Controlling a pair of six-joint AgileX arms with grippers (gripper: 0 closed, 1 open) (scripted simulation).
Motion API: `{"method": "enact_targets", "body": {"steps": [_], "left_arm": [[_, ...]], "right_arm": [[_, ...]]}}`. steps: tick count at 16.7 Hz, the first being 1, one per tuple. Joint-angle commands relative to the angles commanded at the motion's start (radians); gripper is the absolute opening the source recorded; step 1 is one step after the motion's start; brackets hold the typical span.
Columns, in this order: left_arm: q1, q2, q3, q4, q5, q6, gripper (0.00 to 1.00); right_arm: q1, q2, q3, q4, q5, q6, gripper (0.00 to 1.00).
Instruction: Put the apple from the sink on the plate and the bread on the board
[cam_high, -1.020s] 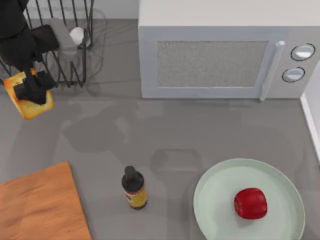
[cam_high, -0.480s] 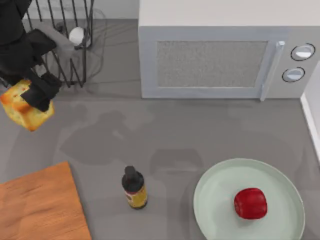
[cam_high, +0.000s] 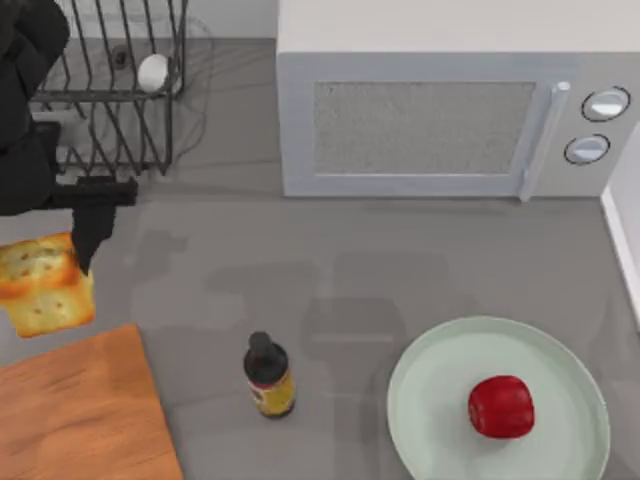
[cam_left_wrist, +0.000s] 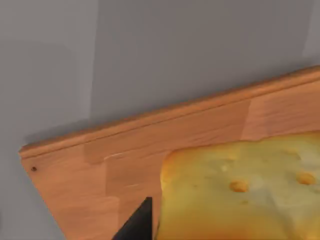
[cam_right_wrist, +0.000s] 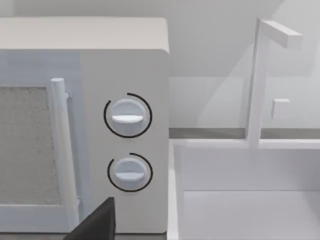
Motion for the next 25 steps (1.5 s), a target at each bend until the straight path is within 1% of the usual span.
{"method": "enact_targets", "body": {"steps": [4, 7, 10, 12, 14, 16, 22, 25], "left_arm": [[-0.007, -0.112, -0.160, -0.003, -0.008, -0.504, 0.00], [-0.012, -0.210, -0.276, 0.011, -0.015, -0.842, 0.00], [-0.013, -0.308, -0.377, 0.037, -0.020, -1.096, 0.00], [-0.013, -0.364, -0.429, 0.055, -0.023, -1.216, 0.00], [-0.013, -0.406, -0.466, 0.070, -0.025, -1.293, 0.00], [-0.013, -0.425, -0.482, 0.077, -0.026, -1.328, 0.00], [-0.011, -0.422, -0.481, 0.077, -0.025, -1.326, 0.00], [-0.013, -0.418, -0.503, 0.110, -0.025, -1.328, 0.00]], "right_arm": [[0.000, 0.000, 0.000, 0.000, 0.000, 0.000, 1.00], [0.000, 0.000, 0.000, 0.000, 0.000, 0.000, 1.00], [0.000, 0.000, 0.000, 0.000, 0.000, 0.000, 1.00], [0.000, 0.000, 0.000, 0.000, 0.000, 0.000, 1.00], [0.000, 0.000, 0.000, 0.000, 0.000, 0.000, 1.00], [0.000, 0.000, 0.000, 0.000, 0.000, 0.000, 1.00], [0.000, 0.000, 0.000, 0.000, 0.000, 0.000, 1.00], [0.000, 0.000, 0.000, 0.000, 0.000, 0.000, 1.00]]}}
